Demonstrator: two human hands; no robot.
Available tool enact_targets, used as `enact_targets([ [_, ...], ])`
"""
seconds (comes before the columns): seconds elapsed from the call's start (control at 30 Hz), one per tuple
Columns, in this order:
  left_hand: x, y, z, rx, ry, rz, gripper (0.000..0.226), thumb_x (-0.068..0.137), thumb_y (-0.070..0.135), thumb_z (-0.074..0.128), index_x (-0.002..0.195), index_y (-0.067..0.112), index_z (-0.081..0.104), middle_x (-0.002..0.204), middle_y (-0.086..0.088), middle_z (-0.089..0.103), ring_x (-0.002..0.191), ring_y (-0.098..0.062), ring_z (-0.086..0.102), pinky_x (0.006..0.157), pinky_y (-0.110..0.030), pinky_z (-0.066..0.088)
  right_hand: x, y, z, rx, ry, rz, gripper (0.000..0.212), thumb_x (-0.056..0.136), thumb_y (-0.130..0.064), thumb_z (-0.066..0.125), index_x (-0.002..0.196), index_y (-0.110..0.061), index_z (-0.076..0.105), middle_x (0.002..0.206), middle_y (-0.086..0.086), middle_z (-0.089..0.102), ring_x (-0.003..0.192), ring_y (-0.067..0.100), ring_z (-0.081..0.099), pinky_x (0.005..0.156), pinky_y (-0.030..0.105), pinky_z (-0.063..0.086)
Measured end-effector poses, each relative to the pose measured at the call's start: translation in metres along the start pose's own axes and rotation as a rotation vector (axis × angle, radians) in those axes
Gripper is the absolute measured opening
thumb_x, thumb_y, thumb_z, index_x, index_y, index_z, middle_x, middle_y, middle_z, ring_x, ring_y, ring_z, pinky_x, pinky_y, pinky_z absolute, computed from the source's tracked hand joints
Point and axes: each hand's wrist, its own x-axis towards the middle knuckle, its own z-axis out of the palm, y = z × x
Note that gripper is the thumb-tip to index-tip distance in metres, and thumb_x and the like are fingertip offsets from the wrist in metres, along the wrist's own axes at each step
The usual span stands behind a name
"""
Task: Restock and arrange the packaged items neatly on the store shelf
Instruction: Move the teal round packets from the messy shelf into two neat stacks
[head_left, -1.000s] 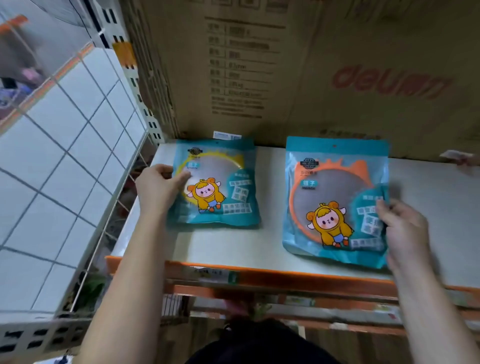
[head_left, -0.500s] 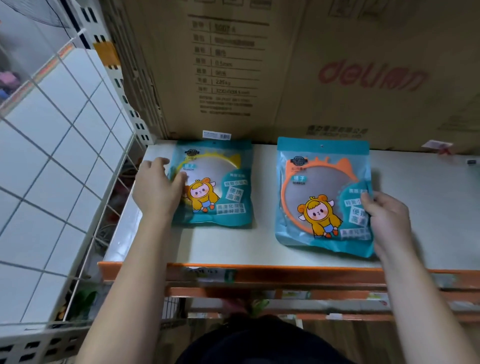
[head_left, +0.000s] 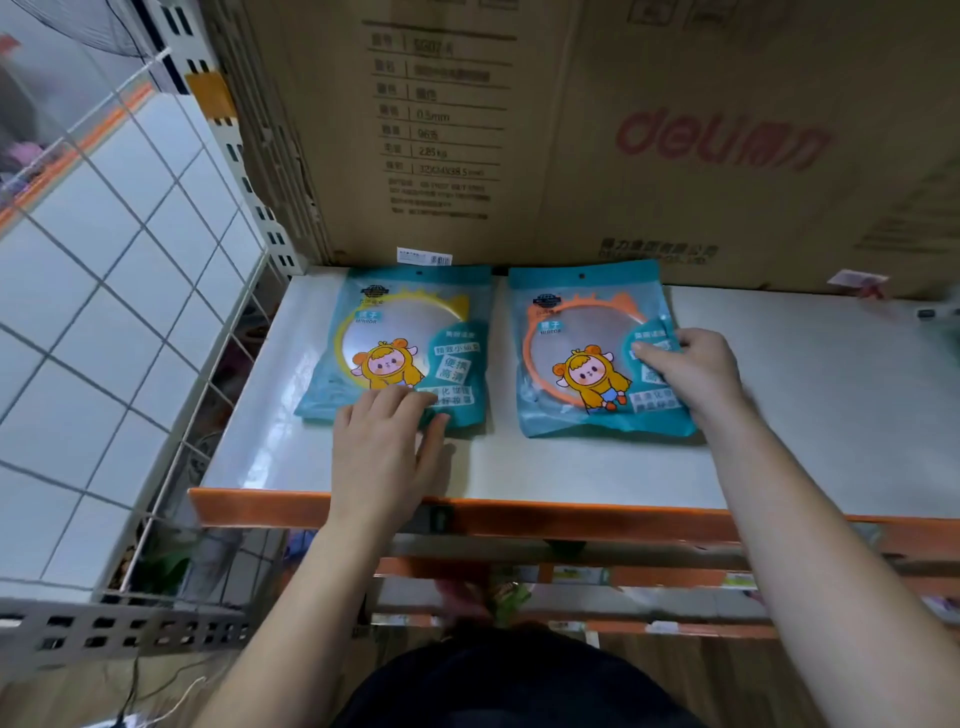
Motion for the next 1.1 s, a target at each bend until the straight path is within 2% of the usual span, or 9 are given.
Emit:
enact_targets([
  [0.27,-0.003,0.0,0.007,-0.004,-0.004,-0.027,0.028,0.089,0.03,0.055,0.105,0.01,0.066,0.1,-0.008,0.065,0.093,-0.03,0.056,0.078,-0.041,0.041,-0.006,-0.001,0.005,-0.168,0.097,-0.043,0.026,0.079,-0.03,0.079,0.091,-0.02,0.058,0.099,0.008,0.07,0.083,0.022,0.07,0.076,0.043,0.059],
  [0.43,-0.005,0.0,0.006,-0.016,0.005,-0.048,0.027,0.089,0.03,0.054,0.101,0.009,0.066,0.1,-0.008,0.065,0.094,-0.029,0.056,0.078,-0.041,0.042,-0.003,-0.003,0.004,-0.292,0.085,-0.045,0.038,0.081,-0.035,0.077,0.107,-0.011,0.064,0.102,0.009,0.07,0.077,0.019,0.067,0.053,0.026,0.049],
  [0.57,-0.005,0.0,0.007,-0.027,-0.003,-0.055,0.027,0.09,0.031,0.053,0.101,0.01,0.067,0.101,-0.006,0.065,0.094,-0.026,0.055,0.079,-0.039,0.041,-0.002,-0.002,0.003,-0.385,0.074,-0.062,0.039,0.081,-0.039,0.076,0.106,-0.01,0.065,0.101,0.008,0.071,0.071,0.015,0.062,0.047,0.023,0.039],
  [0.7,-0.005,0.0,0.007,-0.034,-0.002,-0.055,0.027,0.09,0.031,0.052,0.1,0.01,0.067,0.1,-0.006,0.064,0.094,-0.026,0.055,0.078,-0.039,0.041,-0.005,0.001,0.005,-0.447,0.083,-0.087,0.041,0.082,-0.043,0.073,0.107,-0.012,0.064,0.102,0.008,0.07,0.074,0.016,0.064,0.047,0.022,0.038],
  [0.8,-0.005,0.001,0.006,-0.037,-0.013,-0.063,0.028,0.09,0.031,0.052,0.1,0.01,0.067,0.1,-0.006,0.065,0.094,-0.027,0.056,0.079,-0.04,0.042,-0.009,0.003,0.0,-0.615,0.136,-0.115,0.055,0.08,-0.06,0.066,0.109,-0.015,0.062,0.103,0.006,0.065,0.083,0.021,0.066,0.056,0.03,0.051],
  [0.87,-0.006,0.002,0.004,-0.026,-0.015,-0.061,0.028,0.09,0.032,0.052,0.101,0.011,0.067,0.1,-0.006,0.066,0.095,-0.027,0.056,0.08,-0.04,0.041,-0.012,0.007,-0.003,-0.642,0.151,-0.13,0.061,0.08,-0.064,0.063,0.116,-0.015,0.061,0.109,0.007,0.063,0.089,0.023,0.066,0.059,0.031,0.052],
  [0.93,-0.005,0.003,0.003,0.007,-0.009,-0.028,0.027,0.092,0.03,0.051,0.101,0.012,0.068,0.1,-0.005,0.066,0.093,-0.028,0.057,0.08,-0.041,0.039,-0.013,0.01,-0.007,-0.571,0.154,-0.157,0.062,0.085,-0.059,0.061,0.127,-0.013,0.057,0.121,0.008,0.06,0.096,0.02,0.063,0.05,0.023,0.039],
  [1.0,0.002,0.009,0.002,0.014,-0.005,0.024,0.026,0.092,0.026,0.049,0.1,0.012,0.068,0.1,-0.005,0.067,0.091,-0.029,0.058,0.079,-0.041,0.039,-0.015,0.013,-0.016,-0.469,0.215,-0.205,0.053,0.092,-0.05,0.057,0.131,-0.015,0.056,0.127,0.007,0.058,0.094,0.015,0.058,0.051,0.017,0.031],
  [1.1,0.02,0.03,0.003,0.009,-0.023,0.11,0.027,0.091,0.026,0.048,0.1,0.011,0.068,0.1,-0.008,0.069,0.092,-0.031,0.061,0.078,-0.04,0.042,-0.022,0.022,-0.04,-0.393,0.328,-0.281,0.04,0.095,-0.035,0.057,0.129,-0.015,0.057,0.127,0.008,0.06,0.096,0.018,0.058,0.066,0.02,0.04],
])
